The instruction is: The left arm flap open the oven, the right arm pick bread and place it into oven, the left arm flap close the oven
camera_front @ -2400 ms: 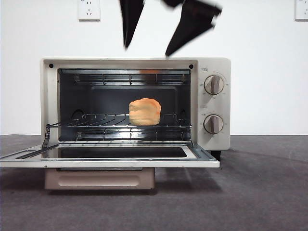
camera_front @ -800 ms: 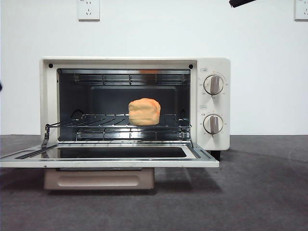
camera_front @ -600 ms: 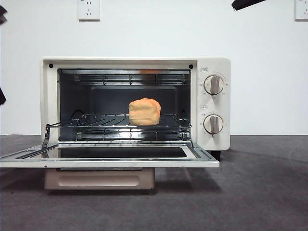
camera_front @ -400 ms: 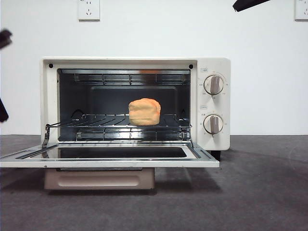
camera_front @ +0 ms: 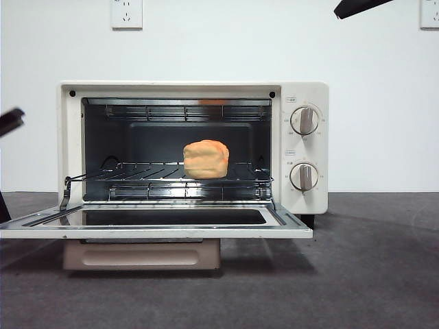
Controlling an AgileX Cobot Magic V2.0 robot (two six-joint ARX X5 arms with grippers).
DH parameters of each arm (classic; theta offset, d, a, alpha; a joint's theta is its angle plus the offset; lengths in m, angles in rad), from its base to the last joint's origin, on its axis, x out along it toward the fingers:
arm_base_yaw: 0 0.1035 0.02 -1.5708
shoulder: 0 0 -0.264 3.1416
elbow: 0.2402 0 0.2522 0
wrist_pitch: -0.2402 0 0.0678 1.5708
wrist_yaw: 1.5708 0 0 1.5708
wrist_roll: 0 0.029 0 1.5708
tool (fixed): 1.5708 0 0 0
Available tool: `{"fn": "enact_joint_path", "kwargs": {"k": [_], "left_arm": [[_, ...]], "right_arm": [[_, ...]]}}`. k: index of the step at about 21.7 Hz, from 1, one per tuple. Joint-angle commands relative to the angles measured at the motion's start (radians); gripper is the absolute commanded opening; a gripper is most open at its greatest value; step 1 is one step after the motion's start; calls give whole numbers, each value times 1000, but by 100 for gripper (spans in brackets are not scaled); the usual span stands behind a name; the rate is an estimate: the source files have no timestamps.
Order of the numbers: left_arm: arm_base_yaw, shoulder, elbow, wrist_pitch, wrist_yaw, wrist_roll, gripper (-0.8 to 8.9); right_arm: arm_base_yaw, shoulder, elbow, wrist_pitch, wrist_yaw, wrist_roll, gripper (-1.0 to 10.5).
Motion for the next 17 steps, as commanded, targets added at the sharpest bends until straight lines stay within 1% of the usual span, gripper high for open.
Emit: {"fn": "enact_joint_path", "kwargs": {"k": [1, 6, 12, 14, 17], "left_arm": [[2, 55, 1, 18, 13, 36, 15], [2, 135, 1, 58, 68, 38, 15], [4, 191, 2, 77, 117, 38, 15], [5, 194, 2, 79, 152, 38, 15], [22, 194, 2, 84, 236, 31, 15]], "right_arm": [[10, 4, 10, 10, -2, -10, 400], [10, 4, 10, 10, -2, -10, 400], [10, 4, 10, 10, 1, -10, 400], [10, 4, 10, 10, 2, -10, 400], [10, 4, 10, 9, 8, -10, 400]]}}
